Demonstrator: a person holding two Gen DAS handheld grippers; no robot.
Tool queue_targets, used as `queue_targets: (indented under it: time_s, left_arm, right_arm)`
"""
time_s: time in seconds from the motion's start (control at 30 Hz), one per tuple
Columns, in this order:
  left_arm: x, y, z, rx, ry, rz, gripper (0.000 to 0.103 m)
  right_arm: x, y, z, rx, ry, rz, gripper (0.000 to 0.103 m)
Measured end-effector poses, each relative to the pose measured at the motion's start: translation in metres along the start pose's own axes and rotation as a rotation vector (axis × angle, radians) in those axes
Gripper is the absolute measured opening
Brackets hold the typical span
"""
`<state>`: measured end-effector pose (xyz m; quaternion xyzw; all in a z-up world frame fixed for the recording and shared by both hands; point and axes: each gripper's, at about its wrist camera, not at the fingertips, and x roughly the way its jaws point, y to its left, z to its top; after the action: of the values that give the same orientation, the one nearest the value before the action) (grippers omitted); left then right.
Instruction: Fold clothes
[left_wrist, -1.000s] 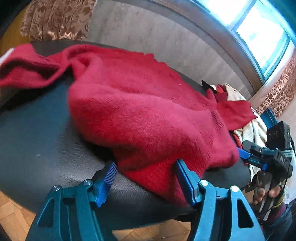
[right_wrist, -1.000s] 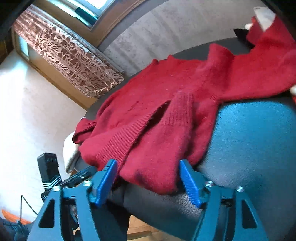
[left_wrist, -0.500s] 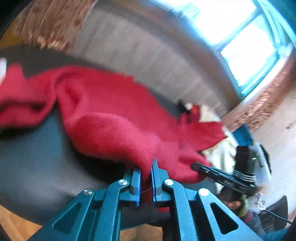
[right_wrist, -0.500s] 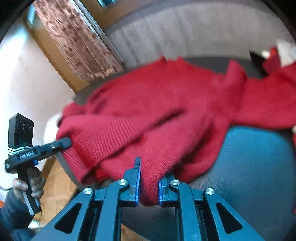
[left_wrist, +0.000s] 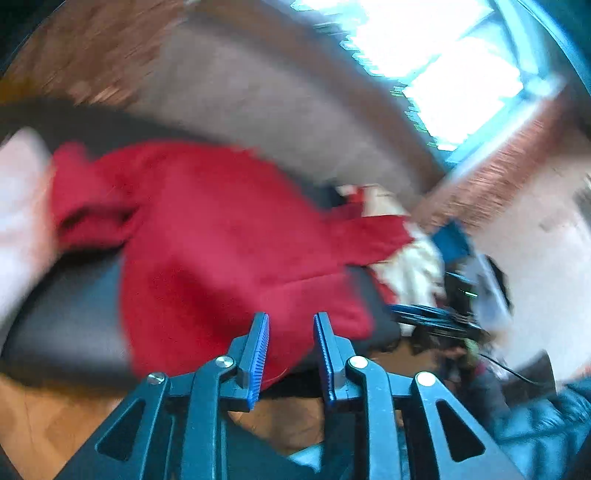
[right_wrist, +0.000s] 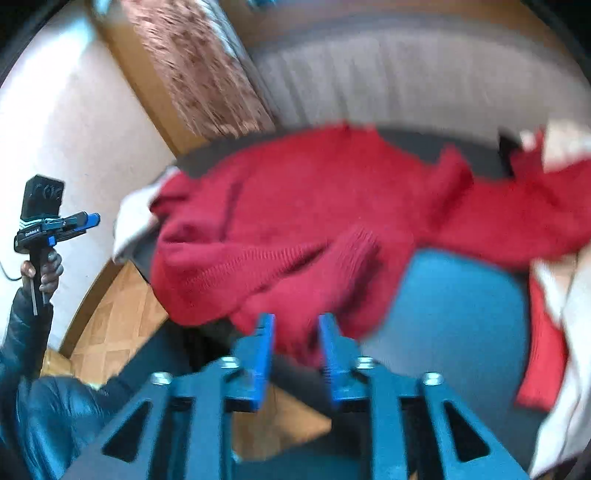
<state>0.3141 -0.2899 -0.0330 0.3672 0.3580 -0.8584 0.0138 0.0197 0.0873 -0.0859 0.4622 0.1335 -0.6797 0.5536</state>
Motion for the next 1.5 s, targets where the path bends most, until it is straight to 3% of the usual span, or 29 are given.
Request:
queue_targets:
  time_s: [0.07, 0.2, 0.33, 0.4, 0.5, 0.6, 0.77, 0.9, 0.97, 1.07, 1.13, 1.27, 1.33, 1.4, 1.5]
  left_arm:
    - [0.010, 0.023, -0.006, -0.080, -0.004, 0.059, 0.024]
    - [0.025, 0.049, -0.006, -0.182, -0.062, 0.106, 0.024]
    - [0.054, 0.051, 0.007, -0.152, -0.076, 0.177, 0.027]
    - [0.081, 0.049, 0.008, -0.108, -0.010, 0.245, 0.027]
    - [0.115, 0.049, -0.002, -0.050, 0.086, 0.330, 0.027]
    - [0.118, 0.044, -0.015, -0.030, 0.082, 0.321, 0.027]
    - [0.105, 0.050, -0.020, -0.072, 0.094, 0.267, 0.025]
    - [0.064, 0.063, 0.008, -0.165, -0.100, 0.182, 0.027]
    - [0.050, 0.065, 0.035, -0.169, -0.176, 0.188, 0.029]
    - [0.053, 0.067, 0.073, -0.126, -0.194, 0.277, 0.029]
    - [0.068, 0.070, 0.096, -0.119, -0.180, 0.304, 0.029]
    - [0.100, 0.087, 0.138, -0.108, -0.142, 0.395, 0.030]
    - [0.118, 0.095, 0.152, -0.113, -0.097, 0.440, 0.030]
    - [0.142, 0.115, 0.166, -0.125, -0.025, 0.540, 0.030]
    - [0.168, 0.130, 0.178, -0.099, 0.024, 0.627, 0.030]
  right_arm:
    - [0.002, -0.009, -0.010, 0.044, 0.021, -0.013, 0.048]
    - [-0.002, -0.010, 0.004, 0.086, -0.041, -0.011, 0.054]
    - [0.009, 0.001, 0.039, 0.071, -0.122, -0.008, 0.072]
    - [0.028, 0.005, 0.059, 0.064, -0.132, -0.003, 0.076]
    - [0.075, 0.002, 0.077, 0.092, -0.046, 0.062, 0.077]
    - [0.119, 0.005, 0.068, 0.077, 0.116, 0.059, 0.078]
    - [0.105, 0.013, 0.025, -0.027, 0.301, 0.145, 0.078]
    - [0.075, 0.005, 0.007, -0.029, 0.365, 0.065, 0.077]
    - [0.065, 0.009, 0.029, -0.028, 0.280, 0.069, 0.077]
    - [0.051, 0.015, 0.064, -0.027, 0.154, 0.076, 0.078]
    - [0.046, 0.020, 0.088, -0.024, 0.075, 0.079, 0.085]
    - [0.089, 0.027, 0.144, -0.005, -0.009, 0.064, 0.088]
    - [0.120, 0.022, 0.162, 0.012, 0.020, 0.041, 0.088]
    - [0.151, 0.013, 0.179, 0.018, 0.066, 0.004, 0.088]
    - [0.178, -0.011, 0.185, 0.012, 0.129, -0.101, 0.088]
